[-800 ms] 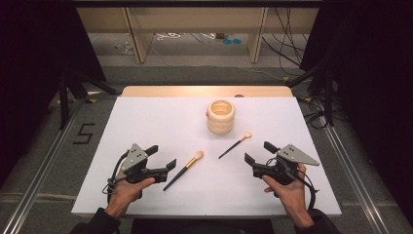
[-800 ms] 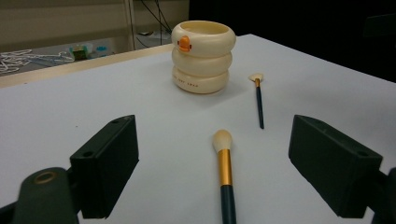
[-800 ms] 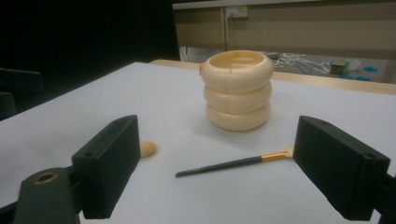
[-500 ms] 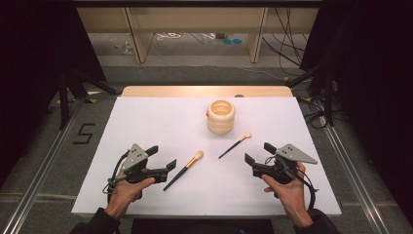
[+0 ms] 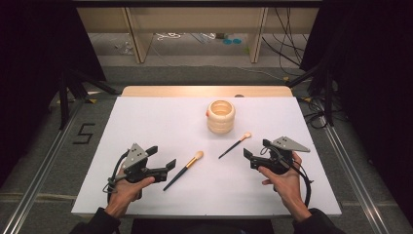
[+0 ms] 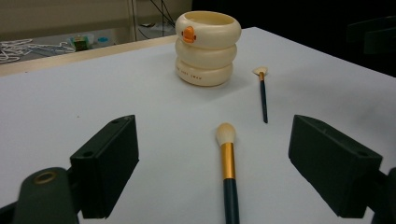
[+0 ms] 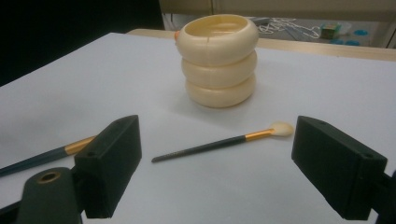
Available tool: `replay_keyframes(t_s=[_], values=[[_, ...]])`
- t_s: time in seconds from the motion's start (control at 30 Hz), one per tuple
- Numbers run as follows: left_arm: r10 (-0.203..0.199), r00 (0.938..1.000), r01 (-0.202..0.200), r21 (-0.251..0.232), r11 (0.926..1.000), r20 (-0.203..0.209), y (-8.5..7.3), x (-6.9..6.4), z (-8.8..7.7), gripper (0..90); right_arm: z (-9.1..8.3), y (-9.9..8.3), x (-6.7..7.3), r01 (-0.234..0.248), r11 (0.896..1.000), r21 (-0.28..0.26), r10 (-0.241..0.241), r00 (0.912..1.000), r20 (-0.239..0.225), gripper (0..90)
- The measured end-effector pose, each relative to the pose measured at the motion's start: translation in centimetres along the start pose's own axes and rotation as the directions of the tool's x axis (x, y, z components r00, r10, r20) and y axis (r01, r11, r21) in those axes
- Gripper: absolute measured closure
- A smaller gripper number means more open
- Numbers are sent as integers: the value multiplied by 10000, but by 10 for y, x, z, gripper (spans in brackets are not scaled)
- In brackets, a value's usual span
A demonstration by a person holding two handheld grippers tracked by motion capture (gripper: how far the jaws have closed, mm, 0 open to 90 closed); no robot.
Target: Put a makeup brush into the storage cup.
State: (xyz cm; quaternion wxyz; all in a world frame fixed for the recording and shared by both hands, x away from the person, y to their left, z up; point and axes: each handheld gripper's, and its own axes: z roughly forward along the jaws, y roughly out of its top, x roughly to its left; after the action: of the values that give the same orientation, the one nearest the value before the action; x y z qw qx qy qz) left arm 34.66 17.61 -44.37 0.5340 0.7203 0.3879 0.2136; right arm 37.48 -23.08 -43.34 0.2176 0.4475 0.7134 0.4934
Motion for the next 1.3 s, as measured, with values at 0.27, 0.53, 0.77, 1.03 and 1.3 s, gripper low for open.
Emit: replay_keyframes(t_s=[0.27,0.53,0.77,1.03,1.3], values=[[-82,10000,82,49,10000,-13,0,-1,0,160,25,9,-4,124,9985,537,-129,9999,75,167],[-77,9999,77,22,10000,94,1,-2,2,160,57,13,-4,192,9837,1789,-183,9998,-66,199],[-15,10000,15,-19,10000,86,1,-1,1,160,80,17,-7,-97,9737,2274,9,9992,387,221],[-26,9999,27,-34,10000,115,1,-1,1,160,97,22,-9,-486,9521,3018,252,9964,809,229],[144,9998,-144,-22,9999,130,2,-1,0,160,109,22,-8,-407,9267,3736,11,9944,1056,231]])
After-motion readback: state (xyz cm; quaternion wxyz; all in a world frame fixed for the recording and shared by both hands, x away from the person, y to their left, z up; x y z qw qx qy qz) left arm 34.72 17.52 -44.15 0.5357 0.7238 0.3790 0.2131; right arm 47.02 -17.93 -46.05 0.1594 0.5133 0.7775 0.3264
